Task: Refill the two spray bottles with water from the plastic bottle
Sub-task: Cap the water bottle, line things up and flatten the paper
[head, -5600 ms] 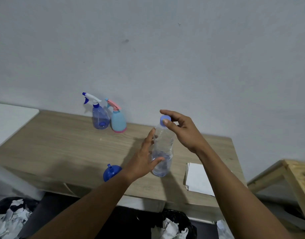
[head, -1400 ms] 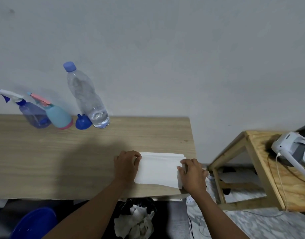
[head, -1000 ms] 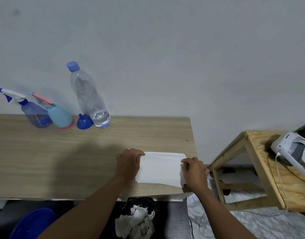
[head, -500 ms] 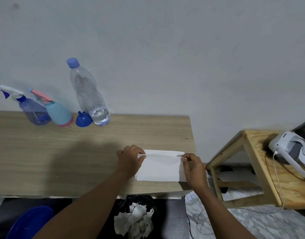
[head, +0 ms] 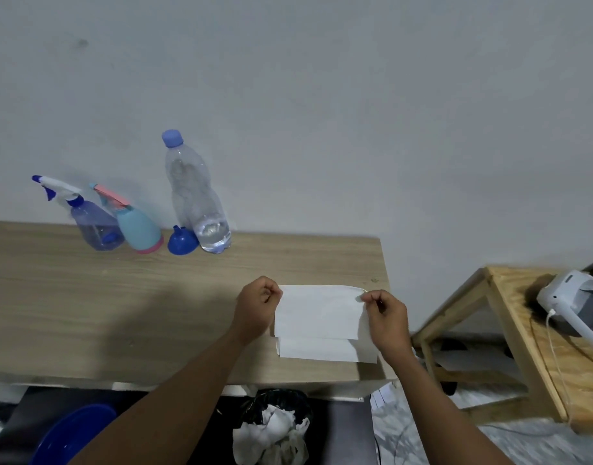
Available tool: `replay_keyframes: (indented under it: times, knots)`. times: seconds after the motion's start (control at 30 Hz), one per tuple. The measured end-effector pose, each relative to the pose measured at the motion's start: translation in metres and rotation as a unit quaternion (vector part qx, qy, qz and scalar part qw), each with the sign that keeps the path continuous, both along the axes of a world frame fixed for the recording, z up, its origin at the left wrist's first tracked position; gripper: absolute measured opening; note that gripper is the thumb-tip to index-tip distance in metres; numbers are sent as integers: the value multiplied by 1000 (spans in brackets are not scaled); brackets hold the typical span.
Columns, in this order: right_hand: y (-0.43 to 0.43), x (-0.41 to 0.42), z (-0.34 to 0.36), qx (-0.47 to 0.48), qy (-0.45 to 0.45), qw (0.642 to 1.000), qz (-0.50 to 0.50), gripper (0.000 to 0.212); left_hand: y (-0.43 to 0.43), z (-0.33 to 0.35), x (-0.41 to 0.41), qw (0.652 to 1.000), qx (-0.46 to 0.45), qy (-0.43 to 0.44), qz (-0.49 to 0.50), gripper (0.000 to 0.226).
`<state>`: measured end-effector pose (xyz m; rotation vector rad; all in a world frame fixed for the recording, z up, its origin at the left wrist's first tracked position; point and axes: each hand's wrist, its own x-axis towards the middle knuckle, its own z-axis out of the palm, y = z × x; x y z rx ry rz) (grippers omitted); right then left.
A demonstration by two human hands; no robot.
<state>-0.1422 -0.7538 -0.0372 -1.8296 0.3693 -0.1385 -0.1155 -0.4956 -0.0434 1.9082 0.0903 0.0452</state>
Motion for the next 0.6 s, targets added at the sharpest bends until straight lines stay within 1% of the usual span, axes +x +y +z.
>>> replay_keyframes:
  times: [0.1,0.2,0.27,0.4,0.5,0.6]
  knots:
    - [11,6,11,11,-1,1000,12,24,10,14,-1,999,-23,25,9,14]
    - [28,12,20,7,-7,999,54,31,30,26,-3,995,-70,75,-9,29]
    - [45,16,23,-1,-14,996,87,32,51,33,-5,993,-75,85,-14,35]
    - [101,23,21,-10,-32,991,131,23,114,37,-14,996,-28,80,15,30]
    - [163,26,16,-17,-26,985,168,29,179,35,-25,997,19,66,38,32]
    - [241,26,7,-34,-10,975,219,38,255,32,-33,994,69,64,52,40]
